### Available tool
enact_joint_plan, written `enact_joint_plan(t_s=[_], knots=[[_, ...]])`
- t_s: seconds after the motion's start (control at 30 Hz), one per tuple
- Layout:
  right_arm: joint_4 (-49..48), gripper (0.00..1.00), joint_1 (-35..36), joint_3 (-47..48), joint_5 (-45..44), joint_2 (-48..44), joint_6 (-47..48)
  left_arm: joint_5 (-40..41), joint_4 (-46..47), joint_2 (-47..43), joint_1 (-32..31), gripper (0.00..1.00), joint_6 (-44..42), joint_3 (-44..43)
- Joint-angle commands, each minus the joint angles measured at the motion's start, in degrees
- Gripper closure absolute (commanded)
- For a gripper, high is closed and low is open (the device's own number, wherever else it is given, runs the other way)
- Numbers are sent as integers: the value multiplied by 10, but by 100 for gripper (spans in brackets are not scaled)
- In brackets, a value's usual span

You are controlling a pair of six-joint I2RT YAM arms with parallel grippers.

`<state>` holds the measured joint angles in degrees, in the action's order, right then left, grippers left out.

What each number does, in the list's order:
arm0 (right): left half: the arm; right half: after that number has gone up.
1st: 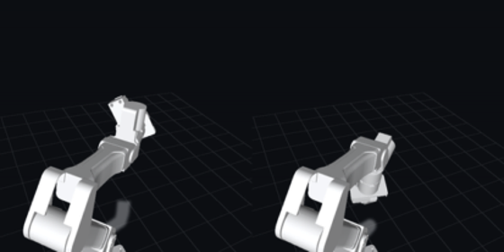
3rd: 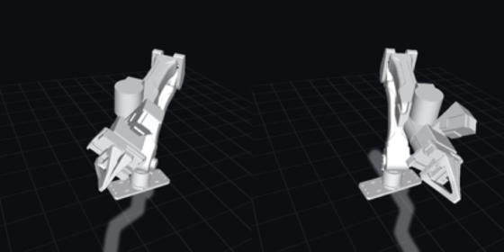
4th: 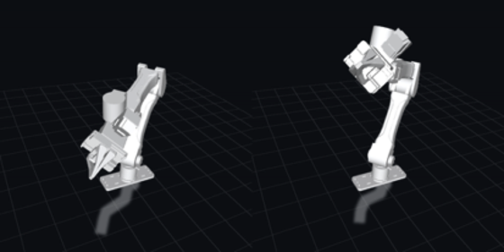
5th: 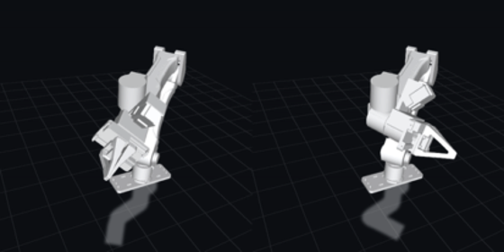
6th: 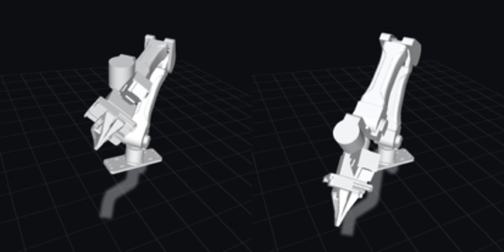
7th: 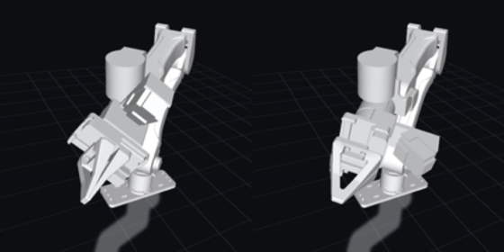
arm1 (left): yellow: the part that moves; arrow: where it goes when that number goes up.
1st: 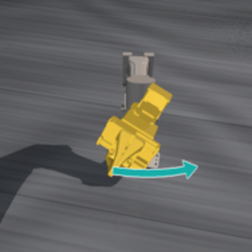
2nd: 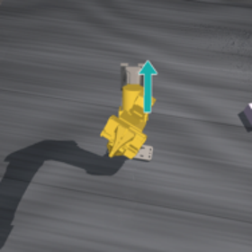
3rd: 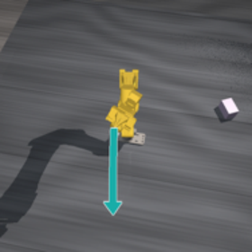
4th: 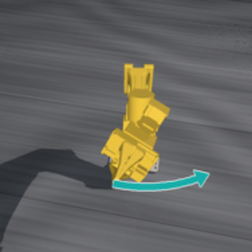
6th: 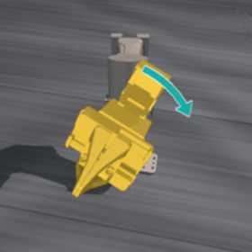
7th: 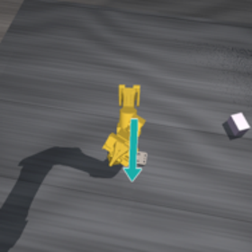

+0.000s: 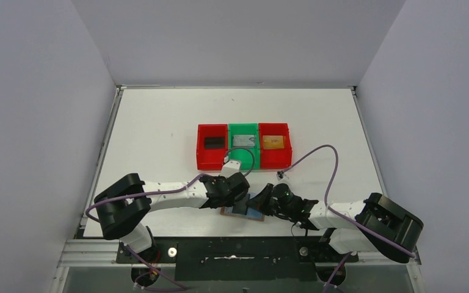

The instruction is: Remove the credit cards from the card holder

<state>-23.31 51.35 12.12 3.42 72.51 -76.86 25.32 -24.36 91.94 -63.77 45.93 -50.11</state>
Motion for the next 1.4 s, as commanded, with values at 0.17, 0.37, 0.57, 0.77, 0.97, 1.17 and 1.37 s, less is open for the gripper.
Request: enact_joint_plan(t_s=[0.17,0.37,0.57,0.77,0.97,1.17,1.37], knots=[[43,96,-5,24,-6,31,32,-7,-51,-21,3,68,-2,-6],[46,96,-4,57,1,76,56,-42,12,-90,4,56,-15,-16],[59,96,-4,59,-8,77,54,-116,115,-114,20,58,-10,36],[58,96,-4,59,-7,78,55,-163,171,-96,40,73,7,77],[53,96,-4,59,-3,84,55,-208,246,-101,73,74,24,136],[52,96,-3,57,-3,79,52,-212,242,-85,83,74,21,154],[54,95,-4,57,0,70,51,-184,201,-67,79,79,23,149]])
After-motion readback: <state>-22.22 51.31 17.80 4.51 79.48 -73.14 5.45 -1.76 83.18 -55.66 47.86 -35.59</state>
